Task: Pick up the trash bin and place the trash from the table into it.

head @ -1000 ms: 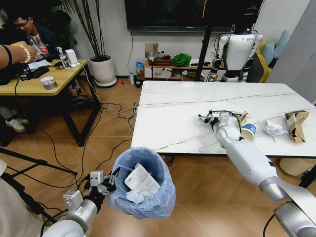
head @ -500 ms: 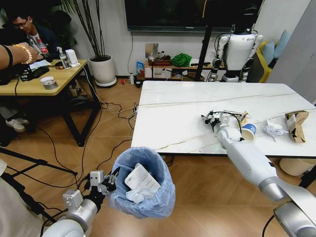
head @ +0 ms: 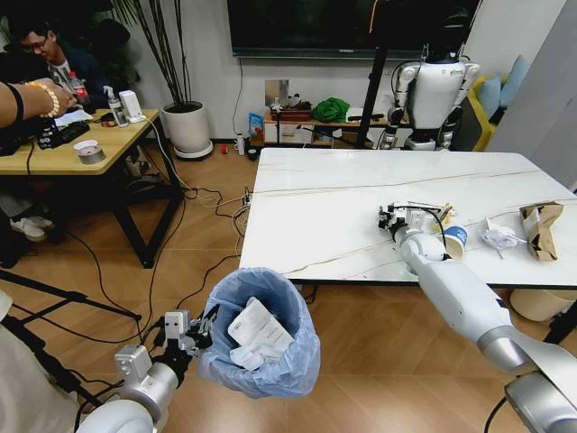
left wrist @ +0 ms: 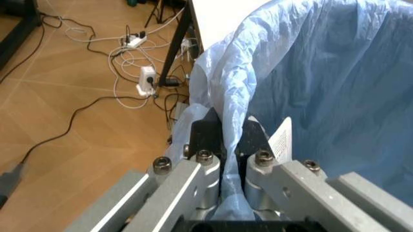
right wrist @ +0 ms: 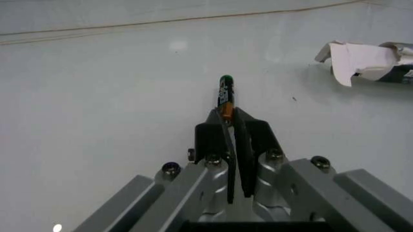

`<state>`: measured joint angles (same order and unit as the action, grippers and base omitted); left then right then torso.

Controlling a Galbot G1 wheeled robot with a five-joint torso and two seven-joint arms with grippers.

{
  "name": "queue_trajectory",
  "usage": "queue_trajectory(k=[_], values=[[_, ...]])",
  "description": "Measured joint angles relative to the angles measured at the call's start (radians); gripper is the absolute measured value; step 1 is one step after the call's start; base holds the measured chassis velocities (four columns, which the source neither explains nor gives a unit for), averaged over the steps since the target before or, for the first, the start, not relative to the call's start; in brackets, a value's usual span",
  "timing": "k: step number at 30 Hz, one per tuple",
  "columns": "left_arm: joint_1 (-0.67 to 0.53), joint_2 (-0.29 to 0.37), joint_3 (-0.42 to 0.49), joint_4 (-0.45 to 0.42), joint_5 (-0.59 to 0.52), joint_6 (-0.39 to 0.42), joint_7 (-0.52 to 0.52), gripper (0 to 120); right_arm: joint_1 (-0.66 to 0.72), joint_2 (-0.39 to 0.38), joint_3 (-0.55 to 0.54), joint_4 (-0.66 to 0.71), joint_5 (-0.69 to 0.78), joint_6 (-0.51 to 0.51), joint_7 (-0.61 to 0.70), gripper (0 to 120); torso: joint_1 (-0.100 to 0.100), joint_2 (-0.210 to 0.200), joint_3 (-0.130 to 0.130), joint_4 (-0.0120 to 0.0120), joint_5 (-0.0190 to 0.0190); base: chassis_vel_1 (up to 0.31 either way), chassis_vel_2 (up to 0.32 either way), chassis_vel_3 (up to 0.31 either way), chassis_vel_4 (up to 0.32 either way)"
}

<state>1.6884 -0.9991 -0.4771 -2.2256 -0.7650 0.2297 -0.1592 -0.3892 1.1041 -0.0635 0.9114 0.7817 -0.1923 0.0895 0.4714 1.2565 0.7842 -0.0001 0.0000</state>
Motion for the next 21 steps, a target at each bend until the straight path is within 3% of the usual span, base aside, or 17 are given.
queue_trajectory(k=[12, 18, 21], values=[[-0.004, 0.000, 0.009, 0.004, 0.001, 0.000, 0.000, 0, -0.004, -0.068, -0.020, 0.155, 0.068, -0.029, 0.005, 0, 0.000, 0.000, 0.000, 0.0002, 0.0002, 0.000, 0.000, 0.000, 0.000], [-0.005, 0.002, 0.012, 0.004, 0.002, 0.000, 0.000, 0, -0.067, -0.145, -0.002, 0.318, 0.090, -0.046, -0.015, 0, 0.000, 0.000, 0.000, 0.0000, 0.0004, 0.000, 0.000, 0.000, 0.000], [-0.001, 0.002, 0.014, 0.002, 0.003, 0.000, 0.001, 0, -0.141, -0.220, 0.032, 0.480, 0.126, -0.068, -0.032, 0, 0.000, 0.000, 0.000, -0.0006, 0.0000, 0.000, 0.000, 0.000, 0.000]])
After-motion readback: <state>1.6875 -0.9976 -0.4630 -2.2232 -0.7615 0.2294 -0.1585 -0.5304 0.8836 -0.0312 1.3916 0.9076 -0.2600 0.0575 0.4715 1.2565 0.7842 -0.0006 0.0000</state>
